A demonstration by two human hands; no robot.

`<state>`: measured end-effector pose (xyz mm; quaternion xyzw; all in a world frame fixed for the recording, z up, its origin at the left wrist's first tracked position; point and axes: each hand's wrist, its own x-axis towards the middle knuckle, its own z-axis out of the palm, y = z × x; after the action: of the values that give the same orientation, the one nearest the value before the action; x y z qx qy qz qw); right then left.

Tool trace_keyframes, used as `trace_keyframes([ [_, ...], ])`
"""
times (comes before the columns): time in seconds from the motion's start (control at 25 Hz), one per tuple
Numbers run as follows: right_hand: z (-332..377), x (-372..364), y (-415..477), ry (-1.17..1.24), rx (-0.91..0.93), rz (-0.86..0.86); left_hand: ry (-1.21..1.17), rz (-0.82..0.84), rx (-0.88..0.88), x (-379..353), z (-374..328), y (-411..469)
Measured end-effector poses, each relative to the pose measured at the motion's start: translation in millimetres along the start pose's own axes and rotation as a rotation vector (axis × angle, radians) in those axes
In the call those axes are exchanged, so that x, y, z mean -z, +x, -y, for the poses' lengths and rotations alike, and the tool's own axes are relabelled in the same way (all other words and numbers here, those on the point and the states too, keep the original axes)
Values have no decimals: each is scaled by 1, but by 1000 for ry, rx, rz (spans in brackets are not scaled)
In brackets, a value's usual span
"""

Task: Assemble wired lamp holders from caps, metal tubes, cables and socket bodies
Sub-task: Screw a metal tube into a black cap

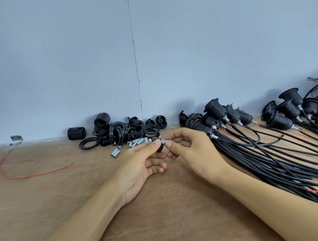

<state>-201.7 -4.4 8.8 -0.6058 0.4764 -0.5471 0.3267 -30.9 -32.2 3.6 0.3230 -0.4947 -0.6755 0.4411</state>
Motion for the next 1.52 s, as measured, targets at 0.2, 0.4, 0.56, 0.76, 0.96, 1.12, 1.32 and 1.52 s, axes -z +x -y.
trace_keyframes([
  [0.2,2,1,0,-22,19,7,35,-9,87,2,-3,2],
  [0.4,2,1,-4,-168,42,-36,18,8,53,4,0,3],
  [0.56,3,-1,-1,7,16,-57,-35,44,19,5,2,3],
  [0.76,3,-2,-2,19,55,-50,17,64,61,4,-3,3],
  [0.96,2,-2,-4,-106,130,-60,36,-3,88,2,-4,3],
  [1.12,1,-6,-3,-234,231,-96,-36,-33,93,3,-3,5],
  [1.32,1,-3,-2,-174,179,-88,-23,27,92,4,-3,6],
  [1.52,1,-1,-1,-189,148,-50,-23,31,88,4,-2,6],
])
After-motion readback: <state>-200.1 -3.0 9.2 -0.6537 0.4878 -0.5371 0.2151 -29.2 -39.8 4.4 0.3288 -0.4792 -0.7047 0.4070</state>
